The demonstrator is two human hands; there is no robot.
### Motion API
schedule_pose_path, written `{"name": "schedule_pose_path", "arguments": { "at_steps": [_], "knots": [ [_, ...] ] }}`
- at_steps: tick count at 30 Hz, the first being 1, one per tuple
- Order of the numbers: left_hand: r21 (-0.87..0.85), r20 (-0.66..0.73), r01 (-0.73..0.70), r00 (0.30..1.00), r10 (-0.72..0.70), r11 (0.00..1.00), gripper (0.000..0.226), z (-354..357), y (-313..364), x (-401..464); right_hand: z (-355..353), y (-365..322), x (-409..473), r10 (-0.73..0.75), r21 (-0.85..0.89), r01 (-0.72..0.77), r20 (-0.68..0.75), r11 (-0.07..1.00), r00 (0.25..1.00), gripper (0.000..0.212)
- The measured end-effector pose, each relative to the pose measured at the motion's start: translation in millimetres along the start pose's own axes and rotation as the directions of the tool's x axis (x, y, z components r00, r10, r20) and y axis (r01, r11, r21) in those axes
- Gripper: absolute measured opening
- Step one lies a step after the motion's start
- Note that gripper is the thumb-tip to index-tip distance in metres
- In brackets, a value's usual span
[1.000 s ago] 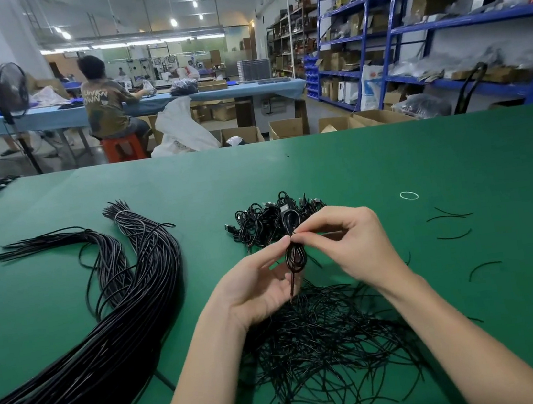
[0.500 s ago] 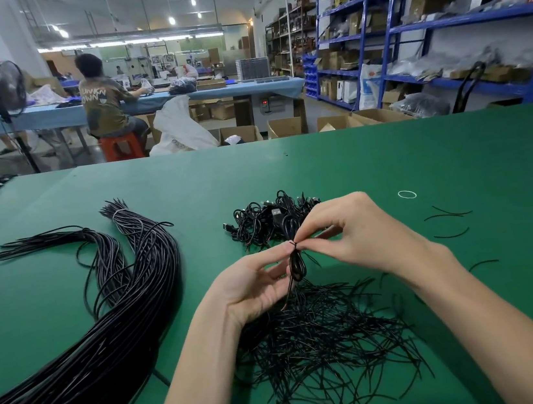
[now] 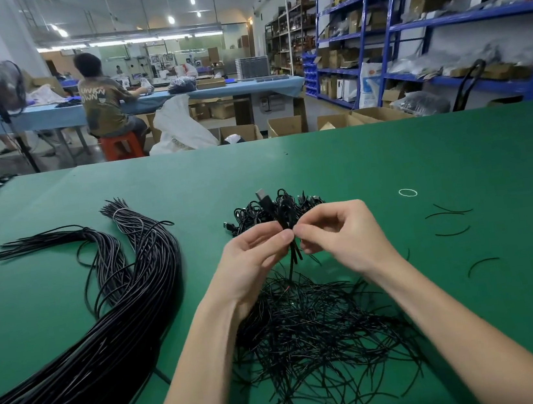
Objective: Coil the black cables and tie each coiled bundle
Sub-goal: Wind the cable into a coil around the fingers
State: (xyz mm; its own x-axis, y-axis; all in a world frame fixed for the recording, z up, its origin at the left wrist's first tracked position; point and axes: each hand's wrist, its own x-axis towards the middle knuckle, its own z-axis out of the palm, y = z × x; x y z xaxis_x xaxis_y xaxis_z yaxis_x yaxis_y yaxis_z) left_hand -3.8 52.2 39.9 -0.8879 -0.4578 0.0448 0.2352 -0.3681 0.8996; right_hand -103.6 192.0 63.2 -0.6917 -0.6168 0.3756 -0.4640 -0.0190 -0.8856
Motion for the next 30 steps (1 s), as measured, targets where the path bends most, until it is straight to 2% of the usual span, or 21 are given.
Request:
{"name": "schedule_pose_path", "arguments": {
  "at_steps": [1, 2, 3, 4, 5, 6, 7, 8, 10, 11, 12, 14, 17, 20, 23, 25, 27, 28, 29, 30],
  "knots": [
    [0.13, -0.019, -0.107, 0.994, 0.11, 0.986, 0.023, -0.9, -1.3, -0.2, 2.6, 1.6, 0.9, 0.135, 0.145, -0.137, 0.025, 0.98, 0.991, 0.01],
    [0.279, -0.025, -0.216, 0.972, 0.232, 0.936, 0.019, -2.1, -3.2, 0.4, 5.2, 2.5, 1.7, 0.284, 0.301, -0.293, 0.074, 0.907, 0.956, 0.01],
    [0.406, 0.005, -0.313, 0.94, 0.34, 0.859, 0.018, -3.6, -5.3, 1.2, 7.2, 4.2, 1.8, 0.43, 0.46, -0.454, 0.163, 0.763, 0.888, 0.009],
    [0.494, 0.058, -0.384, 0.909, 0.412, 0.78, 0.019, -4.8, -7.3, 1.6, 9.2, 6.0, 0.9, 0.529, 0.595, -0.581, 0.286, 0.555, 0.799, 0.007],
    [0.551, 0.095, -0.42, 0.89, 0.446, 0.721, 0.018, -6.3, -8.2, 1.9, 10.0, 8.1, 0.2, 0.57, 0.67, -0.654, 0.401, 0.352, 0.718, 0.006],
    [0.579, 0.091, -0.404, 0.895, 0.436, 0.709, 0.017, -7.6, -8.6, 2.0, 10.1, 10.1, -1.4, 0.57, 0.686, -0.681, 0.462, 0.257, 0.68, 0.006],
    [0.576, 0.047, -0.344, 0.92, 0.39, 0.741, 0.016, -7.8, -8.9, 1.6, 9.5, 13.2, -2.6, 0.557, 0.665, -0.687, 0.466, 0.293, 0.688, 0.007],
    [0.535, -0.023, -0.254, 0.949, 0.314, 0.806, 0.015, -7.1, -8.3, 1.1, 9.6, 15.4, -2.3, 0.541, 0.603, -0.659, 0.403, 0.451, 0.739, 0.009],
    [0.297, -0.142, -0.038, 0.986, 0.084, 0.954, 0.025, -4.6, -6.5, -0.1, 8.3, 18.2, -2.3, 0.386, 0.346, -0.426, 0.181, 0.836, 0.905, 0.018],
    [0.132, -0.146, 0.045, 0.989, -0.026, 0.99, 0.034, -3.9, -5.4, -0.3, 6.8, 17.5, -3.1, 0.255, 0.185, -0.272, 0.109, 0.944, 0.961, 0.022],
    [0.004, -0.13, 0.101, 0.987, -0.1, 0.995, 0.04, -4.4, -4.2, -0.2, 5.6, 16.7, -3.9, 0.13, 0.032, -0.133, 0.091, 0.991, 0.987, 0.023],
    [-0.085, -0.102, 0.159, 0.981, -0.168, 0.984, 0.043, -7.8, -1.6, -0.4, 3.0, 17.5, -5.3, -0.061, -0.199, 0.084, 0.119, 0.977, 0.991, 0.02],
    [-0.059, -0.043, 0.218, 0.974, -0.221, 0.974, 0.039, -8.0, -0.7, -2.1, -0.8, 18.4, -4.0, -0.246, -0.28, 0.268, 0.112, 0.922, 0.963, 0.007],
    [-0.052, -0.019, 0.223, 0.974, -0.224, 0.974, 0.038, -6.6, 1.0, -2.6, -1.2, 17.6, -3.4, -0.325, -0.349, 0.346, 0.119, 0.871, 0.938, 0.002],
    [-0.065, -0.011, 0.2, 0.98, -0.201, 0.978, 0.04, -7.9, 2.3, -0.8, -1.9, 18.1, -5.1, -0.374, -0.399, 0.371, 0.074, 0.838, 0.925, 0.007],
    [-0.064, 0.004, 0.18, 0.984, -0.18, 0.982, 0.034, -8.4, 1.0, -0.5, 0.8, 16.8, -5.7, -0.413, -0.404, 0.393, 0.041, 0.826, 0.91, 0.005],
    [-0.024, 0.017, 0.112, 0.994, -0.111, 0.993, 0.027, -8.2, -2.4, 0.7, 8.6, 16.9, -7.8, -0.398, -0.386, 0.36, -0.021, 0.849, 0.917, 0.011],
    [0.011, 0.012, 0.06, 0.998, -0.06, 0.998, 0.024, -7.8, -3.9, 0.6, 13.5, 17.2, -8.2, -0.328, -0.331, 0.292, -0.06, 0.897, 0.943, 0.014],
    [0.055, 0.001, 0.003, 1.0, -0.003, 0.998, 0.021, -7.6, -4.5, 0.4, 17.2, 17.3, -7.5, -0.189, -0.217, 0.166, -0.088, 0.962, 0.978, 0.018],
    [0.106, -0.011, -0.048, 0.999, 0.049, 0.993, 0.02, -7.5, -4.8, 0.1, 18.7, 17.0, -5.2, 0.019, -0.023, -0.021, -0.083, 1.0, 0.996, 0.019]
  ]
}}
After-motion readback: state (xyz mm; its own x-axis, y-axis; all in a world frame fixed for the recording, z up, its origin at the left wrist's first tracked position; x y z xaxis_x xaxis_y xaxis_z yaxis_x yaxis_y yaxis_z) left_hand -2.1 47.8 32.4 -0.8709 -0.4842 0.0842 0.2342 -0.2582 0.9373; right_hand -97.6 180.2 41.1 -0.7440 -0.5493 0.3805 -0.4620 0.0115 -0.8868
